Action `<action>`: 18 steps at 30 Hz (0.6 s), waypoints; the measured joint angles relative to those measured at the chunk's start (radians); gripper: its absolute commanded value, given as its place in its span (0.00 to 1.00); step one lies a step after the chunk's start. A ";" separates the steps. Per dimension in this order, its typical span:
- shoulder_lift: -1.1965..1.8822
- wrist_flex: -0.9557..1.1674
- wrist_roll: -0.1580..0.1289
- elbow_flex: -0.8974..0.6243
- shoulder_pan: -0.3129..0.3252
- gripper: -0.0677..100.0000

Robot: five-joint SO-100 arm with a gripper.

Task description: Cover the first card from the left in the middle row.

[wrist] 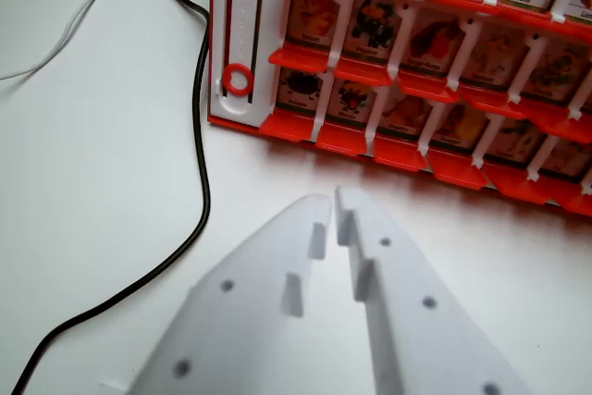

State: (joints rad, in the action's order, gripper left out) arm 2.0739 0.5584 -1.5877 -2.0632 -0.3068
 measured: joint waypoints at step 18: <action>-0.350 -0.204 -0.031 0.054 -0.012 0.00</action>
State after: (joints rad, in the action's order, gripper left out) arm 1.7242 0.3543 -1.6183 -2.0095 -0.3191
